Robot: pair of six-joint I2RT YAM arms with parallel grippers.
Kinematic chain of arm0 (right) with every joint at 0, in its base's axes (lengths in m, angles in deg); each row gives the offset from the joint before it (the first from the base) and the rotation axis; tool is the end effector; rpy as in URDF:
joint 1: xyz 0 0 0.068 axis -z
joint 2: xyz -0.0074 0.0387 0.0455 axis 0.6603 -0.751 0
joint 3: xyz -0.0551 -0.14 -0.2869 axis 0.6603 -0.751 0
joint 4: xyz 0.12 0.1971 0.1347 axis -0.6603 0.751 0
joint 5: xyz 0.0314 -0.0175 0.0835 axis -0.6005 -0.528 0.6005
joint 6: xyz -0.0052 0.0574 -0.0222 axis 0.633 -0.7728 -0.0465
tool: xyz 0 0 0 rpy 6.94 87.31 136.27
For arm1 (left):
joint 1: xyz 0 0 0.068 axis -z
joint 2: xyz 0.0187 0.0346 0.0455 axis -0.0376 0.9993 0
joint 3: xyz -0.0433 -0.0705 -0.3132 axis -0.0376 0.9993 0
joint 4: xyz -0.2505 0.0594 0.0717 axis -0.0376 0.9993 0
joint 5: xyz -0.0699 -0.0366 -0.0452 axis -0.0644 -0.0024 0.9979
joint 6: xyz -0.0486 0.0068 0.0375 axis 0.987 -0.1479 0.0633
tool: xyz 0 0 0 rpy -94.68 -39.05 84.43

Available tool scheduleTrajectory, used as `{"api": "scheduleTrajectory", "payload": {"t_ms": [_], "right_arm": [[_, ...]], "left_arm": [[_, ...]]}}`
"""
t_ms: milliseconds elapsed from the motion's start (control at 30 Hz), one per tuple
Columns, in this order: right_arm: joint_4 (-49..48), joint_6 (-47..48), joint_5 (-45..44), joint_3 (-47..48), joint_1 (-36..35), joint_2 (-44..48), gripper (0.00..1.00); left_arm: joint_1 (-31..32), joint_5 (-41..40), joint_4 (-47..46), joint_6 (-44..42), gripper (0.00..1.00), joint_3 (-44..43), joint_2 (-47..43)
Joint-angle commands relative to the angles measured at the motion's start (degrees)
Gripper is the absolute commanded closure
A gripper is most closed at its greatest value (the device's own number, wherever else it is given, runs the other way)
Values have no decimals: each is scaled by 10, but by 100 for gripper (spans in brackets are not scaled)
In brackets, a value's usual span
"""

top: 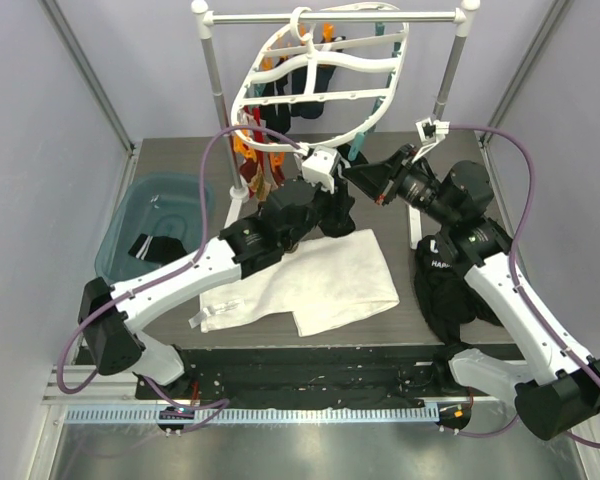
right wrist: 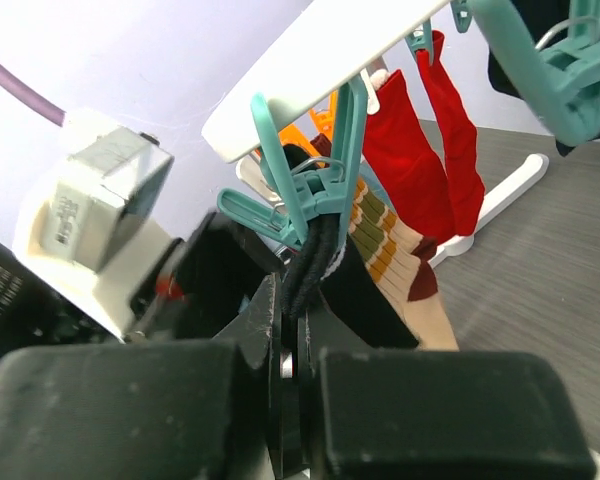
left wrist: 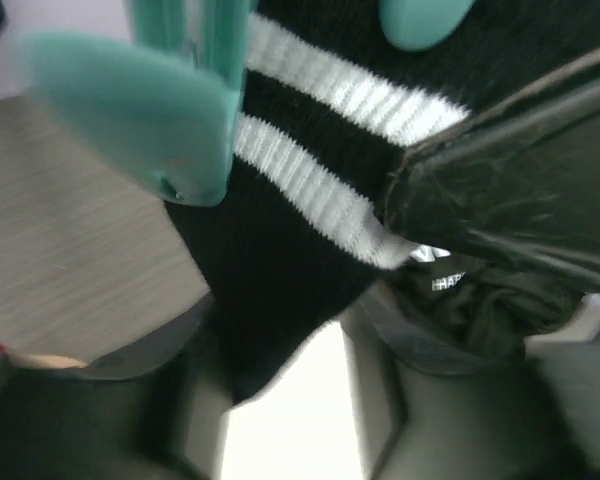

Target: Remove the socks clipped to the hanger

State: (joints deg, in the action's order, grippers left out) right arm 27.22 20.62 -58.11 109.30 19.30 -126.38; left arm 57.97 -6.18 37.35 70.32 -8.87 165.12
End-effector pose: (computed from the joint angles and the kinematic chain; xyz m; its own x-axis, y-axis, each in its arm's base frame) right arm 0.2067 0.1078 0.4731 -0.2959 0.3930 -0.8706 -0.7220 0.5048 0.4732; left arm 0.2115 -0.2876 0.4419 -0.2948 -0.1144 -0.9487 0.5667 0.7785 -0.2700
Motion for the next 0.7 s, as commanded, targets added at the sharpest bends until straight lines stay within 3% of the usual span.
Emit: {"api": "scheduleTrajectory", "payload": {"t_ms": [0,100,133,167,233,300,367,400,667], "right_arm": [[-12,-22,-14,10,-4,23,99],[22,-7,-39,13,-4,35,94],[34,0,-46,16,-4,38,76],[62,21,-50,26,-3,41,67],[97,38,-57,41,-4,47,54],[127,55,-62,65,-3,53,48],[150,61,-79,92,-3,51,27],[160,63,-89,103,-4,49,22],[246,114,-110,214,-3,-8,18]], "left_arm": [[4,-36,-64,-9,66,-25,6],[5,-19,-67,3,87,-15,2],[4,-12,-66,5,92,-9,0],[5,-6,-64,7,99,-6,-6],[4,14,-61,16,100,6,-15],[4,33,-60,20,100,12,-24],[4,64,-50,20,100,7,-26],[4,72,-43,20,100,-1,-24],[4,128,5,34,100,-28,-15]]}}
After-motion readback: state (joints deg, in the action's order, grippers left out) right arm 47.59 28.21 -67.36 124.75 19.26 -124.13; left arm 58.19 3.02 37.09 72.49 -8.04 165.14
